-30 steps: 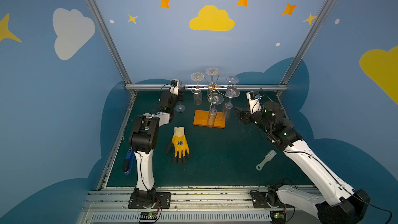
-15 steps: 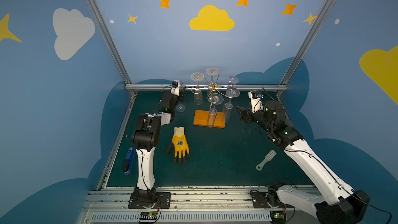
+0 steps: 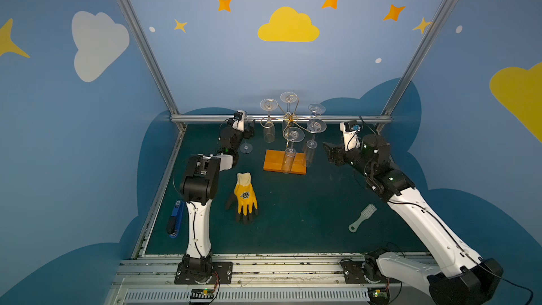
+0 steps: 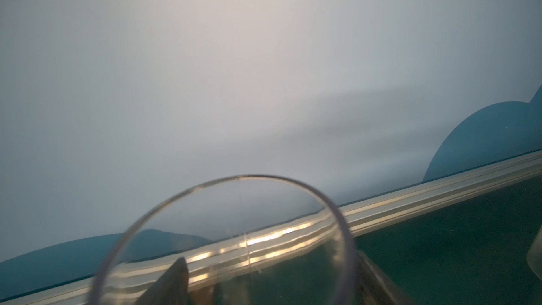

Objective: Take the wine glass off the wine glass rack
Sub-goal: Place the wine glass at the top-left of the table, then pick up the wine glass from the wine glass rack.

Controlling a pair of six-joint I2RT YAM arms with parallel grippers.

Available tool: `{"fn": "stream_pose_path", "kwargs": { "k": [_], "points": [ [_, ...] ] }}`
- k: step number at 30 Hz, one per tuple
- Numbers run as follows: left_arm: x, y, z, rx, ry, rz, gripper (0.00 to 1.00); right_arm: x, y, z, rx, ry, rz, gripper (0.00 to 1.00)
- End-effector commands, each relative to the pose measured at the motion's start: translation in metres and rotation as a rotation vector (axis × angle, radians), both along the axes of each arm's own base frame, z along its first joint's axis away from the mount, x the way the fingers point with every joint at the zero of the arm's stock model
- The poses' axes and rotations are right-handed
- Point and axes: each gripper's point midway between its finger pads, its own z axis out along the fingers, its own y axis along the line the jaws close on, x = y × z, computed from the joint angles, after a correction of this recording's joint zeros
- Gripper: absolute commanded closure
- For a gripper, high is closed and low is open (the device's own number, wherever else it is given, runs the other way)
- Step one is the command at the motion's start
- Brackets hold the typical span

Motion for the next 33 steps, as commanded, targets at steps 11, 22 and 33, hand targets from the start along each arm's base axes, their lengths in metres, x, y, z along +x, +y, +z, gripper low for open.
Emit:
{"fn": "stream_pose_path", "kwargs": {
  "k": [11,22,33],
  "points": [
    [-0.011,0.009,0.056,0.014,-0.128,0.049,0.01,-0.009,-0.004,0.027,0.014,-0.060,0.017,0.20],
    [-0.044,0.016,0.117,0.039,-0.204,0.069,0.01,-0.025,-0.015,0.045,0.020,-0.100,-0.004,0.20],
    [-0.123,0.054,0.153,-0.038,-0.091,0.199,0.01,-0.032,-0.018,0.055,0.126,0.014,-0.043,0.20]
  ]
}}
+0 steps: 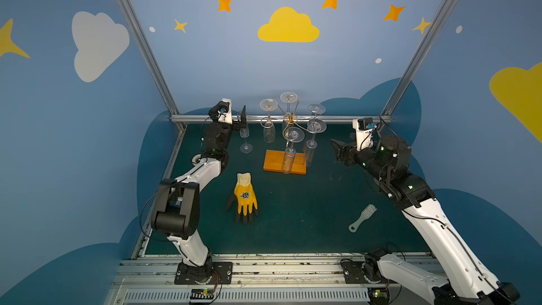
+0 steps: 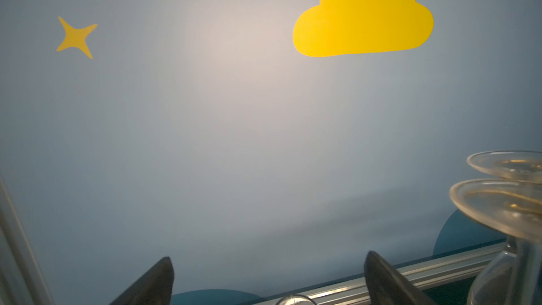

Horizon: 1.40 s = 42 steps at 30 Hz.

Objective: Take the wine glass off the wine glass rack
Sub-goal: Pick up the wine glass from the wine glass rack.

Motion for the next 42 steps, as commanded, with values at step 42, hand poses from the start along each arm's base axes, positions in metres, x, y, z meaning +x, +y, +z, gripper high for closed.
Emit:
{"fn": "stream_pose_path", "kwargs": {
  "k": [42],
  "points": [
    [-0.224,-0.009,-0.049,-0.686,0.554,-0.271,0.01,0.002,0.117,-0.021,0.792,0.679,0.353,0.58]
  ]
}}
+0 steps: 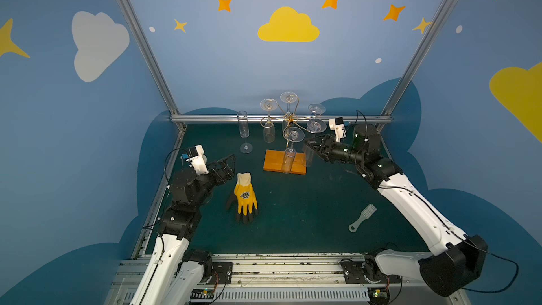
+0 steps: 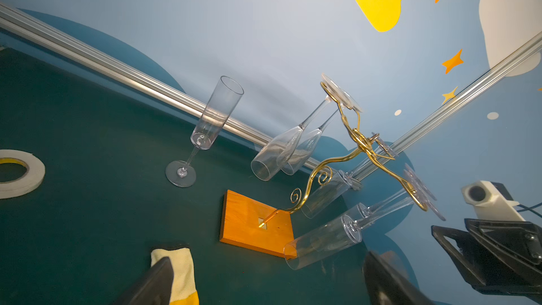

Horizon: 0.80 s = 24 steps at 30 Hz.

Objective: Take the wine glass off the wine glass rack
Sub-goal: Pick up the wine glass from the wine glass rack.

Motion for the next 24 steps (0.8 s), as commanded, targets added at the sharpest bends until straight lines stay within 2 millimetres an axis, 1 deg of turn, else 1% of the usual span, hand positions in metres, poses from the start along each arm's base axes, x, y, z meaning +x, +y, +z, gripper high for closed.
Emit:
{"fn": "stream_pose_path", "kwargs": {
  "k": [1,4,7,14,19,24],
  "points": [
    [-0.003,-0.003,0.001,-0.045,-0.011,-0.015,0.01,0.006,0.005,0.008,0.045,-0.022,-0.003,0.59],
    [-0.006,-0.005,0.002,-0.053,-0.023,-0.025,0.01,0.010,0.009,0.007,0.060,-0.012,-0.004,0.62],
    [-0.008,-0.006,0.002,-0.056,-0.026,-0.037,0.01,0.013,0.013,0.004,0.068,0.003,-0.008,0.63],
    [-0.009,-0.007,0.002,-0.068,-0.024,-0.043,0.01,0.019,0.015,-0.001,0.110,0.025,-0.030,0.67],
    [-0.008,-0.009,0.001,-0.079,-0.018,-0.048,0.01,0.023,0.016,0.001,0.142,0.027,-0.034,0.68],
    [-0.009,-0.008,0.001,-0.075,-0.017,-0.047,0.01,0.027,0.017,-0.002,0.152,0.041,-0.044,0.70]
  ]
}}
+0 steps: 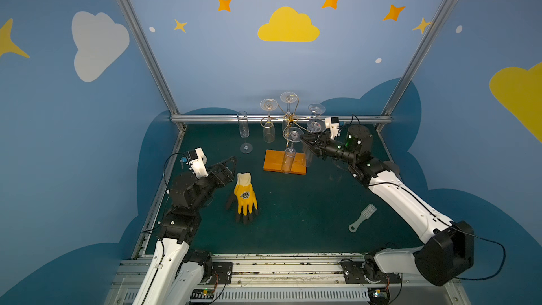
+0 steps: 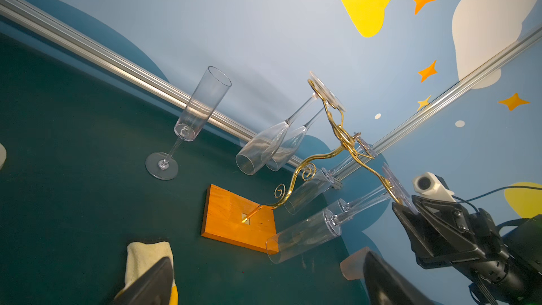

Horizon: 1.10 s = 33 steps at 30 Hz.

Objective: Take the wine glass off the wine glass rack
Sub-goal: Pick up the wine glass from the wine glass rack.

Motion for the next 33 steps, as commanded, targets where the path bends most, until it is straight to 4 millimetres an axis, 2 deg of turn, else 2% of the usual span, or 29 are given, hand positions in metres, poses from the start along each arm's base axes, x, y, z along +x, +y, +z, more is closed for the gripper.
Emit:
{"fn": "stream_pose_path", "kwargs": {
  "k": [1,21,33],
  "points": [
    [-0.0011,-0.0012,0.0020,-0.006,-0.013,-0.008,0.01,0.0046,0.0008,0.0042,0.033,-0.012,-0.013,0.71],
    [-0.0005,-0.0018,-0.0023,0.006,-0.008,-0.012,0.01,0.0089,0.0005,-0.0013,0.068,0.028,-0.025,0.86],
    [-0.0035,0.0008,-0.0046,0.026,-0.007,-0.002,0.01,0.0068,-0.0007,-0.0040,0.086,0.048,-0.022,1.00]
  ]
}}
